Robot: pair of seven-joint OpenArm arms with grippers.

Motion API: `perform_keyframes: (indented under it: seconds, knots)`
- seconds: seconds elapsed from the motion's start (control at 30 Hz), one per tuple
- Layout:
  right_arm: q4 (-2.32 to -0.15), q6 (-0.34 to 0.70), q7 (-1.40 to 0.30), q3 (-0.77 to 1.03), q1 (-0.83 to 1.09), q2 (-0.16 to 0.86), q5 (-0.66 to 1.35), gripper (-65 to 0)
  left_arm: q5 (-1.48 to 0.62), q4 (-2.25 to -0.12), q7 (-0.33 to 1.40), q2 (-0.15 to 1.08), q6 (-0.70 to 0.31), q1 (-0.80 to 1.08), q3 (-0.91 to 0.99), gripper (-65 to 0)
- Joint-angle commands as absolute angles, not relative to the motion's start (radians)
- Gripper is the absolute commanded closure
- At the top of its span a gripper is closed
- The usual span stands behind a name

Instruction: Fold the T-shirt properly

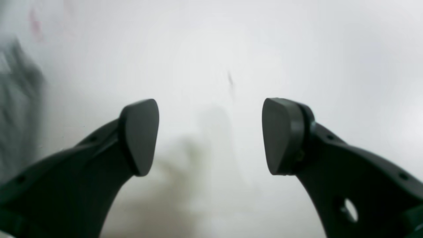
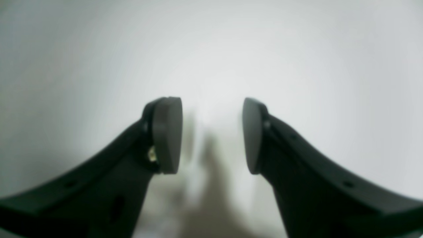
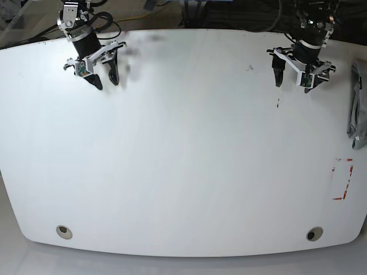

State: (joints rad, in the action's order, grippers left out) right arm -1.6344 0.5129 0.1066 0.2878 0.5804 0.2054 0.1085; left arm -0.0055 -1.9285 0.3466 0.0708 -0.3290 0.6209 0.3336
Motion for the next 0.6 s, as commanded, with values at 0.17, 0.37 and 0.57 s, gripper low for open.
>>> perform_keyframes:
  seconds: [0.17,0.37,0.57]
  knots:
    - [-1.681,0.533,0.15,0.387,0.766,0.168,0.26,-27.6,-0.024,-1.994,0.318,-0.038,-0.328,0.846,0.361,-44.4]
    - [-1.676,0.631,0.177,0.409,0.898,0.148,0.282,-27.6,-0.025,-1.988,0.318,-0.042,-0.328,1.0,0.349,-44.4]
    - [-1.673,0.674,0.176,0.43,1.032,0.07,0.275,-27.6,-0.025,-1.96,0.318,-0.071,-0.328,1.104,0.352,-44.6]
